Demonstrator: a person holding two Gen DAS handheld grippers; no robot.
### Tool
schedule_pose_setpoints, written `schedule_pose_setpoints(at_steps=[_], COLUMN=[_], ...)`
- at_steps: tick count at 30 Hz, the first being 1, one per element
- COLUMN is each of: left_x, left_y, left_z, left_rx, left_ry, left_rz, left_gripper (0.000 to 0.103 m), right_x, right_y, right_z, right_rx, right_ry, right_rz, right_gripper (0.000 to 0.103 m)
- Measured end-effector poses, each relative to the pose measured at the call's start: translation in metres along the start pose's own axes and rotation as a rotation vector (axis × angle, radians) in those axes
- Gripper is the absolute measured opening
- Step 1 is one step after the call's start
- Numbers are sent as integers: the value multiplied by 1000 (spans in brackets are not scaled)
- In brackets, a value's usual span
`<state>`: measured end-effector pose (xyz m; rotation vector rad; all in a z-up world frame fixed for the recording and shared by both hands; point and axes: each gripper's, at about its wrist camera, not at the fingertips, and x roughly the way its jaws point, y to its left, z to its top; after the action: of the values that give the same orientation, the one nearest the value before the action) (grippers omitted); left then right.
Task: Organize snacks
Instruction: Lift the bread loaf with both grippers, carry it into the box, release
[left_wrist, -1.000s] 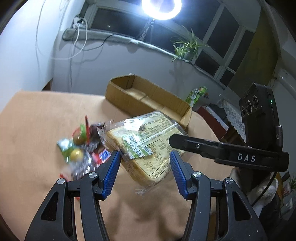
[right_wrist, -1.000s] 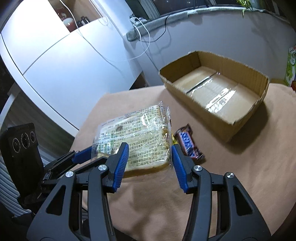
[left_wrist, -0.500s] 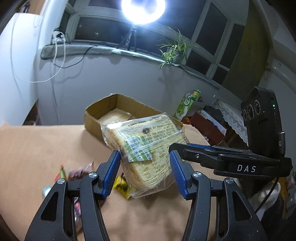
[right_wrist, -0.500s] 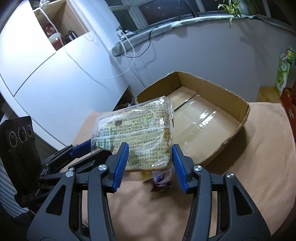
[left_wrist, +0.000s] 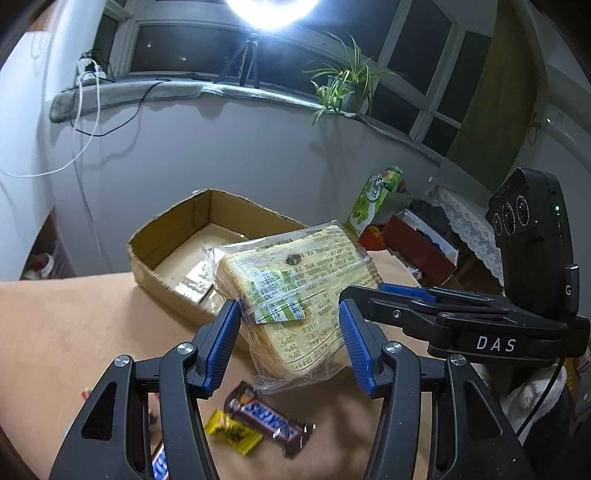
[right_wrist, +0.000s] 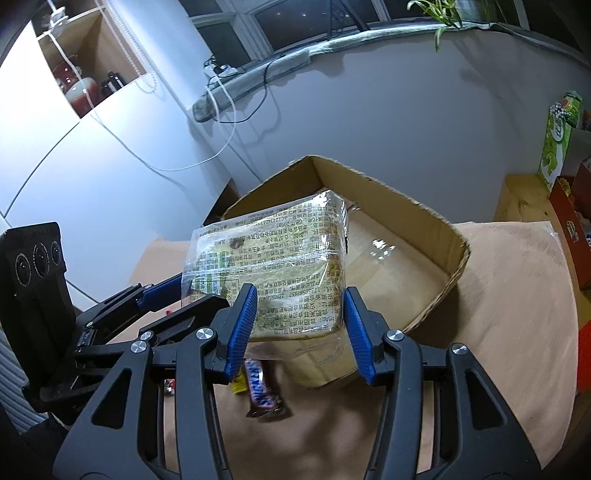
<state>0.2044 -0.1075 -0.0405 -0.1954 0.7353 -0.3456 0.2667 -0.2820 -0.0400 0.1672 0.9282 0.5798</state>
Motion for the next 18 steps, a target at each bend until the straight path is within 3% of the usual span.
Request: schedule_pose_setpoints(at_steps=[18], left_x=[48], left_y=[-11], left_z=[11], left_rx=[41], left_ry=[74], left_rz=[23], left_gripper=[53], right_x=[14], right_y=[-36], right_z=[10], right_rx=[25], right_ry=[7], right_rz=[-78], right_gripper=[50])
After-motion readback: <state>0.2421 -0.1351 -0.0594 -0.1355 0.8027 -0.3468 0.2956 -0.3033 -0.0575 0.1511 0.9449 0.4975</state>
